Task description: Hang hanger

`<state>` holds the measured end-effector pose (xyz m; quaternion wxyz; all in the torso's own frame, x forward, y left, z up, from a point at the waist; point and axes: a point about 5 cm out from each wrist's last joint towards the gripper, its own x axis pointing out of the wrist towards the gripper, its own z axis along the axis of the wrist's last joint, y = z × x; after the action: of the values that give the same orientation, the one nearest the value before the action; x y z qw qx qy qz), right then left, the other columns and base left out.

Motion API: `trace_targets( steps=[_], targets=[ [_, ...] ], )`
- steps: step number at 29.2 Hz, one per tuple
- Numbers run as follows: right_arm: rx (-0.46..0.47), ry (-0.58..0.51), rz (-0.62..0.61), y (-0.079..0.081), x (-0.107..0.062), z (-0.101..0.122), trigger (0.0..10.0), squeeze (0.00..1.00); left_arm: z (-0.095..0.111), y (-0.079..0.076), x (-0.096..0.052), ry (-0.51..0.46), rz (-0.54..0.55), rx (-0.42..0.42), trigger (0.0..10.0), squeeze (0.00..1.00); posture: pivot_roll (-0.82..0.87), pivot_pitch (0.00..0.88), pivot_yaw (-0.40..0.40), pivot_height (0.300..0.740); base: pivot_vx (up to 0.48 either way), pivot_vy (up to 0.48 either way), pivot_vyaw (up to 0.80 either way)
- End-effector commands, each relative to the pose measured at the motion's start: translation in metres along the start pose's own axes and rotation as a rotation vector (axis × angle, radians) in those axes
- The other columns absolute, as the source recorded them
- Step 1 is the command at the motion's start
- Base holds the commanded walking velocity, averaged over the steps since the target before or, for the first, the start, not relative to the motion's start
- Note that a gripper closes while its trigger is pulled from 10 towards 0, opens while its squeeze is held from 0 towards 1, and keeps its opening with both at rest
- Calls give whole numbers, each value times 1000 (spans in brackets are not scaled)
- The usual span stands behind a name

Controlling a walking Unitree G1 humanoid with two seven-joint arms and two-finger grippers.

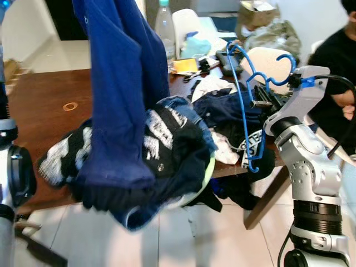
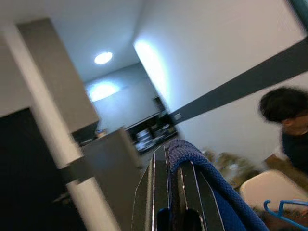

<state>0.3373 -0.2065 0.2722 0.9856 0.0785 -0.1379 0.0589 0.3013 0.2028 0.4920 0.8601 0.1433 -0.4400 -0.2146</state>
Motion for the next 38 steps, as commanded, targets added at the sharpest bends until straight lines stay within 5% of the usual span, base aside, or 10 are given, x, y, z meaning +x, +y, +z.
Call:
trace_targets(
  steps=[1, 29, 35, 38],
  targets=[
    [6, -21, -11, -4, -2, 2, 10000, 0, 14, -9, 11, -63, -31, 5, 10000, 0, 88, 75, 33, 740, -450, 0, 0],
    [13, -42, -35, -8, -3, 3, 10000, 0, 59, -16, 34, -248, -20, -22, 10000, 0, 101, 67, 43, 740, -460, 0, 0],
    [-5, -27, -36, -9, -4, 0, 10000, 0, 52, -27, 37, -228, -75, -107, 10000, 0, 96, 68, 43, 740, -463, 0, 0],
    [-29, -4, -42, -10, -5, -6, 10000, 0, 27, -48, 35, -159, -126, -206, 10000, 0, 91, 70, 41, 740, -349, 0, 0]
  ],
)
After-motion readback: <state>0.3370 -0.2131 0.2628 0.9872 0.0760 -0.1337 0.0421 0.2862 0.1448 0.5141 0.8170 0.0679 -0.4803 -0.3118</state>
